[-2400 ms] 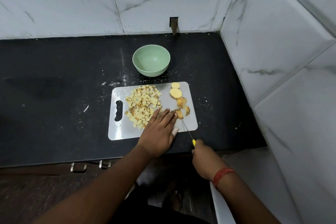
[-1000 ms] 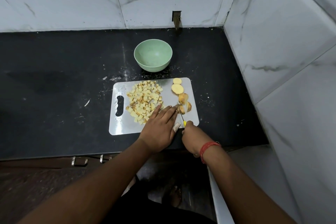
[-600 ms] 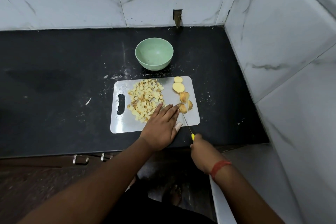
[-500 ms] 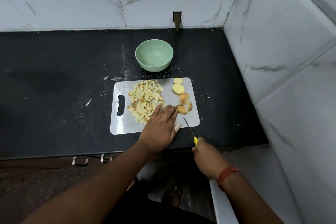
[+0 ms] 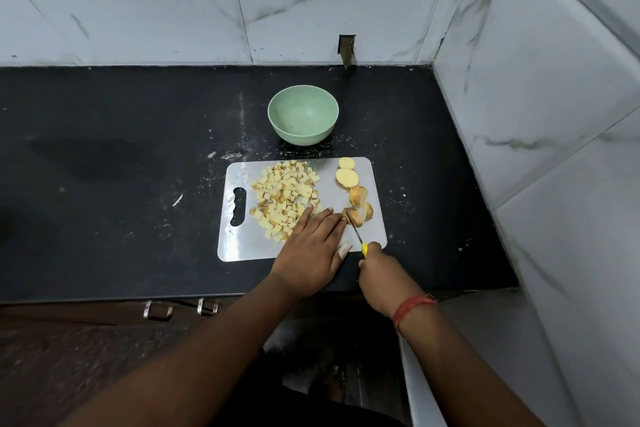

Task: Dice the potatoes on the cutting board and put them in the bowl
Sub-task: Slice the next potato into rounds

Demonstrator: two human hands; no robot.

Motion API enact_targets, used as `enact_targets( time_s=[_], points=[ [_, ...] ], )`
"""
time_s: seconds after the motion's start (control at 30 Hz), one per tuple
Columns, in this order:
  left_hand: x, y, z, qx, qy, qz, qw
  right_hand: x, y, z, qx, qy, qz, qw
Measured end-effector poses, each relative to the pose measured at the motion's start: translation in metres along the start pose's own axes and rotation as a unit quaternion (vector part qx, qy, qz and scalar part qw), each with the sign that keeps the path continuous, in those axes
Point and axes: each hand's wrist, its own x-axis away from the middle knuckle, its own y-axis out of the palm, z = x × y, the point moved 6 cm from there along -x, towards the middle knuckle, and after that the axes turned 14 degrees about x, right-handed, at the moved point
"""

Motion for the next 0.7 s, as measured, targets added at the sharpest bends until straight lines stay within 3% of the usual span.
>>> enact_targets(
  time_s=[0.7],
  points=[
    [-0.003,0.003,-0.001,-0.002,-0.012,-0.019,1.000,-0.015,0.002,-0.003,0.019,0.002,-0.070,0.997]
  ],
)
